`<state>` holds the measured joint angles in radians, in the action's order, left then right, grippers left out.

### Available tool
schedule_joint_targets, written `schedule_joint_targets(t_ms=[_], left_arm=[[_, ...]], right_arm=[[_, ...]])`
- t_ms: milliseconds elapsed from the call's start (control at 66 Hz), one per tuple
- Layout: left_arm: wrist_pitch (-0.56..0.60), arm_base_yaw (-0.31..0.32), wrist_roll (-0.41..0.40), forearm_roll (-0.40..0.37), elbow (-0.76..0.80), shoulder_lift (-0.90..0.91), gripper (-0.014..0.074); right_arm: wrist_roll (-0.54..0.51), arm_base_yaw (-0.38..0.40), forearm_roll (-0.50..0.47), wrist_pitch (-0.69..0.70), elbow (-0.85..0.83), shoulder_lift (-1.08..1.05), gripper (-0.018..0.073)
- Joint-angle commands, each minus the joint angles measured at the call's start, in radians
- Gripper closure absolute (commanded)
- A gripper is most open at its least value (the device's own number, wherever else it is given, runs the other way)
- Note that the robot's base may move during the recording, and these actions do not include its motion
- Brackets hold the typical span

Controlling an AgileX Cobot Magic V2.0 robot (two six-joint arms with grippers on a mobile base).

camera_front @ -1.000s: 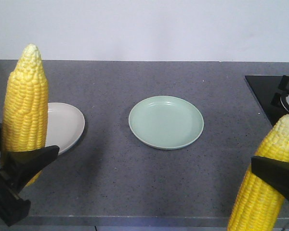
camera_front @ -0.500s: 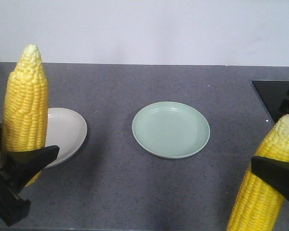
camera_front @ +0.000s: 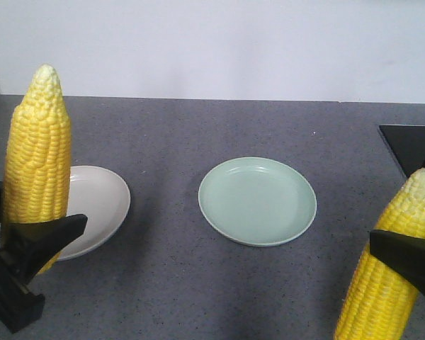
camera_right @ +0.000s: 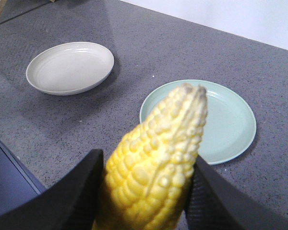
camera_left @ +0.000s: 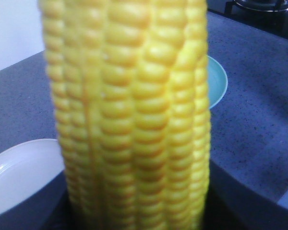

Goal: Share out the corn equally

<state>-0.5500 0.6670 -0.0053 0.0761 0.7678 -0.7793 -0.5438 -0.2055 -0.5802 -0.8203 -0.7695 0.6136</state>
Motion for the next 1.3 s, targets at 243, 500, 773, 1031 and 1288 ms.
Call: schedule_joint_targets(t_ms=[243, 500, 773, 1031, 1288], left_arm=[[0.078, 0.001, -0.006, -0.006, 0.027, 0.006, 0.0228], [0.078, 0.001, -0.006, -0.006, 0.027, 0.006, 0.0228], [0.078, 0.001, -0.006, -0.006, 0.027, 0.006, 0.0228], [0.078, 0.001, -0.006, -0.006, 0.027, 0.006, 0.0228], [0.078, 0.001, -0.006, -0.006, 0.027, 0.006, 0.0228]], right_arm=[[-0.007, 0.003, -0.031, 0.058, -0.027, 0.002, 0.0326], [-0.007, 0.003, -0.031, 0.058, -0.027, 0.002, 0.0326], [-0.007, 0.003, -0.031, 0.058, -0.027, 0.002, 0.0326], [-0.007, 0.003, -0.031, 0.058, -0.027, 0.002, 0.0326], [-0.007, 0.003, -0.031, 0.058, -0.027, 0.002, 0.0326]])
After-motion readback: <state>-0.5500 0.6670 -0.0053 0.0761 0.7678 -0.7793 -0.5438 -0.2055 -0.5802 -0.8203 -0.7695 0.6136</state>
